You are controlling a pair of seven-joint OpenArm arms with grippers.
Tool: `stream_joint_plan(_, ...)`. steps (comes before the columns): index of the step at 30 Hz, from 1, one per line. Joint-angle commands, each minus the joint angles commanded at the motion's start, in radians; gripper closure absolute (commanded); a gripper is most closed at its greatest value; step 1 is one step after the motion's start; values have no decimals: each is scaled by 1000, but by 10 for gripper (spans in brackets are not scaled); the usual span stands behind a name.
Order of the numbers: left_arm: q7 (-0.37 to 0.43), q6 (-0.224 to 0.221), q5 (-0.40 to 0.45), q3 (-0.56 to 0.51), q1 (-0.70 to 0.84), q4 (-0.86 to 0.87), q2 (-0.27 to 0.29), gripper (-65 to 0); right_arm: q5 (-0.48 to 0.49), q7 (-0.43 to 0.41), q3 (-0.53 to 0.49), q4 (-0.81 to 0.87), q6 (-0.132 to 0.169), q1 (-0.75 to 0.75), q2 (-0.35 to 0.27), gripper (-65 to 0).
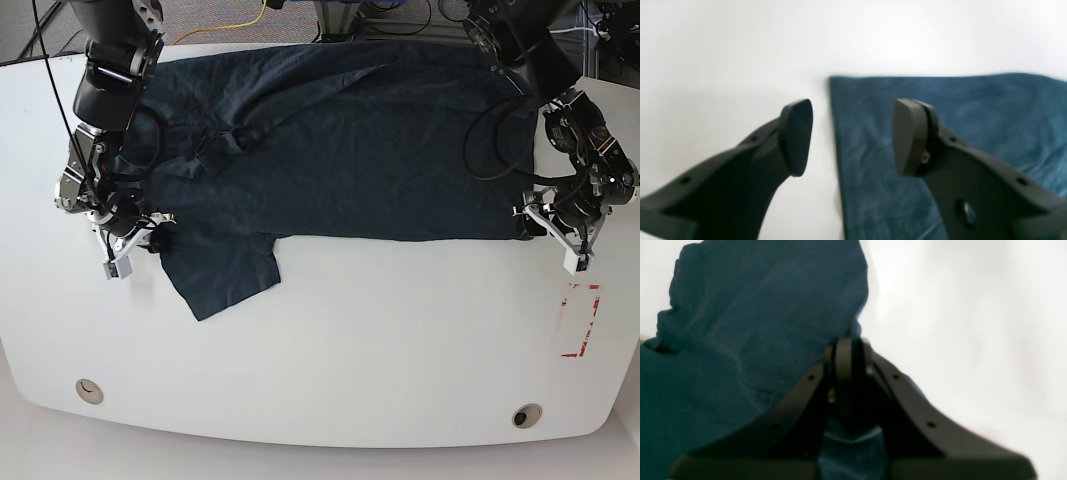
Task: Layout the t-shirt on the table in an organized manner, then fold the t-shirt properly
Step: 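Grasp the hem-side edge of the navy shirt with both grippers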
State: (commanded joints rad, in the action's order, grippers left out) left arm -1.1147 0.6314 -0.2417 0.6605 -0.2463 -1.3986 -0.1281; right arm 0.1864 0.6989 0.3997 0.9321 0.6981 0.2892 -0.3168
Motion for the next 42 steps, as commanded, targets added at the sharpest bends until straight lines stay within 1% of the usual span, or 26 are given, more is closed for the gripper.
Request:
stream_joint_plan(2,5,0,-2,5,-3,46,-11,-358,2,0,0,0,0,0,0,-36)
stream_joint_plan(5,37,0,-2,3,-15,103,-14,-358,3,0,0,0,0,0,0,-36)
stream_joint_plan(10,63,-6,2,2,-18,146,-14,-358,5,0,0,0,0,0,0,-36)
stream_joint_plan(15,121,-9,6,0,-18,183,-15,-358,5,0,0,2,0,0,0,-36)
stream_joint_plan(17,138,-18,8,-5,-21,207,-15,-358,5,0,0,2,0,0,0,-36)
stream_joint_plan(19,163,-51,6,-32,-21,245,-23,-358,5,0,0,2,0,0,0,-36)
stream_joint_plan(20,166,-55,6,-37,-21,250,-26,-358,5,0,0,2,0,0,0,-36)
stream_joint_plan(21,183,-74,3,-55,-23,272,-35,-358,6,0,0,2,0,0,0,-36)
stream_joint_plan(22,189,-83,0,-61,-23,282,-37,-358,6,0,0,2,0,0,0,-36)
stream_joint_plan(26,195,-89,0,-75,-44,328,-38,-358,6,0,0,2,0,0,0,-36)
stream_joint_plan(31,184,-89,-2,-103,-48,330,-38,-354,6,0,0,2,0,2,0,-36)
stream_joint_plan(32,181,-87,-2,-106,-48,330,-38,-353,6,0,0,2,0,2,0,-36)
stream_joint_plan(35,158,-55,-2,-103,-48,330,-38,-350,6,0,0,2,0,2,0,-36)
stream_joint_plan(36,150,-41,-2,-101,-48,330,-38,-339,6,0,0,2,0,2,0,-36)
stream_joint_plan(37,143,-31,-2,-101,-48,330,-38,-314,6,0,0,2,0,2,0,-36)
stream_joint_plan(38,140,-26,-2,-101,-48,330,-38,-306,6,0,0,2,0,2,0,-36)
stream_joint_plan(40,124,-9,-2,-101,-48,330,-41,-268,6,0,2,2,0,2,0,-36)
stream_joint_plan(42,112,6,-2,-101,-48,328,-43,-258,6,0,2,2,0,2,0,-36)
